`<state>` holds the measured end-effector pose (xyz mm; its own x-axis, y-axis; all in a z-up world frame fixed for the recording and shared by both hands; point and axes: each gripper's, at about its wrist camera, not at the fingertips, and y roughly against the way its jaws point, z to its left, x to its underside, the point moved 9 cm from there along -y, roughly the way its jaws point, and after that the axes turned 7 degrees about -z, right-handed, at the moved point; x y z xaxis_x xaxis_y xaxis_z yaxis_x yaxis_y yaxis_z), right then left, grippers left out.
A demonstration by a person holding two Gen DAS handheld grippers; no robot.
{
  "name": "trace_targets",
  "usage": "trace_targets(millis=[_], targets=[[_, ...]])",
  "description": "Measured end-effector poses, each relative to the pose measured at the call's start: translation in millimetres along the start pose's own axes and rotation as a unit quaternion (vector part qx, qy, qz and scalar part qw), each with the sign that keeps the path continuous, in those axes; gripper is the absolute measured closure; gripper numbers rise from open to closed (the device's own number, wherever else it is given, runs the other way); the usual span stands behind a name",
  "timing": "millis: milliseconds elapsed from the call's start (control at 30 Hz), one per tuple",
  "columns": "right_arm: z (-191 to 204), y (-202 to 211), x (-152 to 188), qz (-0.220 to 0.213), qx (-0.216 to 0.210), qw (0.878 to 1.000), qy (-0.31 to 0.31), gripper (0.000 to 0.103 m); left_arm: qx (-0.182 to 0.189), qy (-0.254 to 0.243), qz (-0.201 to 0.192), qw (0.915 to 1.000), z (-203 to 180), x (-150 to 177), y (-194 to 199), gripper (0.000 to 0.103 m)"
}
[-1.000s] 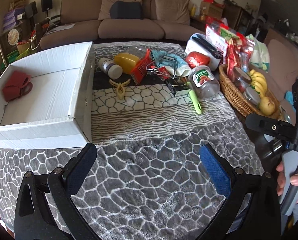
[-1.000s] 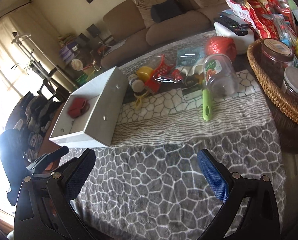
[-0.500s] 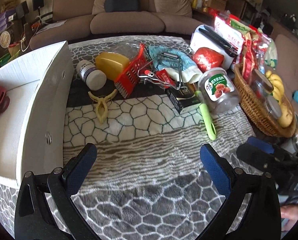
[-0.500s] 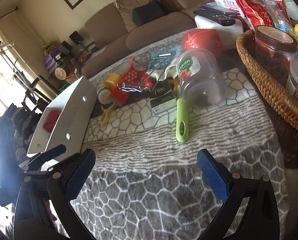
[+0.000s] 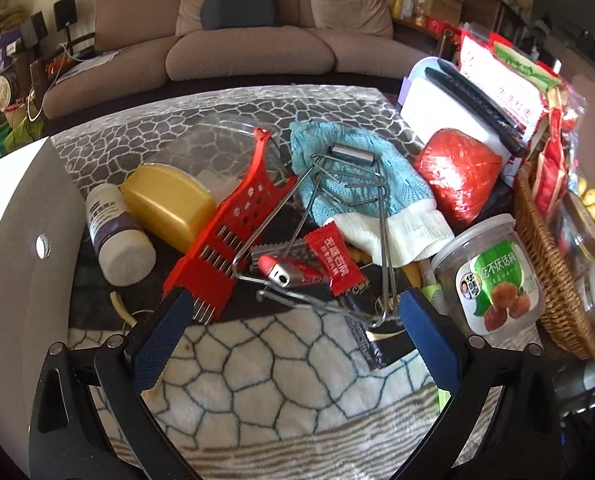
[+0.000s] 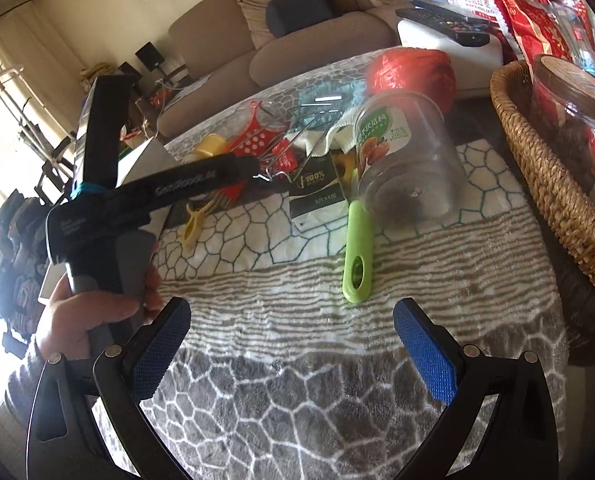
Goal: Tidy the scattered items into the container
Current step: 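Grasp the wire pot-lifter clip with the left tool and lift it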
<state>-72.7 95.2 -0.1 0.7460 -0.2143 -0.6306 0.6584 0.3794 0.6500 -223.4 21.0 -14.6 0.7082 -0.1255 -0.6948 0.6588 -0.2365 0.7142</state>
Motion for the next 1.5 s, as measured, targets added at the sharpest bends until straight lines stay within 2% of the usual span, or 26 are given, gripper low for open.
trace_targets(millis=[133, 300, 500, 567, 700, 833, 1000, 1200, 1300, 1400, 1500], targets=[[5.1, -7.3, 6.9, 0.018, -0.001, 1.0, 0.015, 0.0, -0.005, -0.023, 0.008, 0.9997, -9.7, -3.3, -17.6, 0.0], [12.1, -3.1, 4.3, 0.01, -0.01, 1.0, 0.026, 0.0, -0.018, -0.042, 0.016, 0.9988, -12.3, -2.5, -36.5, 0.0], [6.6, -3.6, 4.5, 0.013, -0.011, 1.0, 0.019, 0.0, -0.014, -0.038, 0.02, 0.999, -11.3, -5.4, -46.5, 0.001], [2.9, -4.6, 4.0, 0.015, -0.007, 1.0, 0.016, 0.0, -0.005, -0.036, 0.019, 0.9992, -13.4, -6.6, -43.7, 0.013], [-3.8, -5.2, 3.3, 0.014, -0.002, 1.0, 0.005, 0.0, 0.007, -0.041, 0.023, 0.9989, -14.6, -1.6, -33.5, 0.015], [-9.4, -5.4, 2.3, 0.011, 0.005, 1.0, 0.0, 0.0, 0.024, -0.035, 0.021, 0.9989, -11.5, 13.3, -10.7, 0.016], [-20.7, -3.3, 0.2, 0.006, 0.005, 1.0, -0.021, 0.0, 0.031, -0.027, 0.014, 0.999, -2.9, 46.8, 38.2, 0.016], [-36.9, 2.2, -4.3, -0.006, -0.021, 0.997, -0.079, 0.0, 0.038, -0.01, 0.025, 0.9989, 10.5, 99.7, 100.6, 0.016], [-33.8, 1.4, -2.1, 0.001, -0.052, 0.993, -0.104, 0.0, 0.036, -0.006, 0.029, 0.9989, 15.0, 128.2, 128.8, 0.016], [-21.2, -3.3, 5.2, 0.027, -0.097, 0.987, -0.126, 0.0, 0.035, -0.003, 0.036, 0.9987, 15.9, 157.5, 154.0, 0.016], [-1.5, -9.5, 20.8, 0.079, -0.163, 0.968, -0.175, 0.0, 0.048, 0.017, 0.049, 0.9975, 12.4, 182.4, 171.5, 0.016]])
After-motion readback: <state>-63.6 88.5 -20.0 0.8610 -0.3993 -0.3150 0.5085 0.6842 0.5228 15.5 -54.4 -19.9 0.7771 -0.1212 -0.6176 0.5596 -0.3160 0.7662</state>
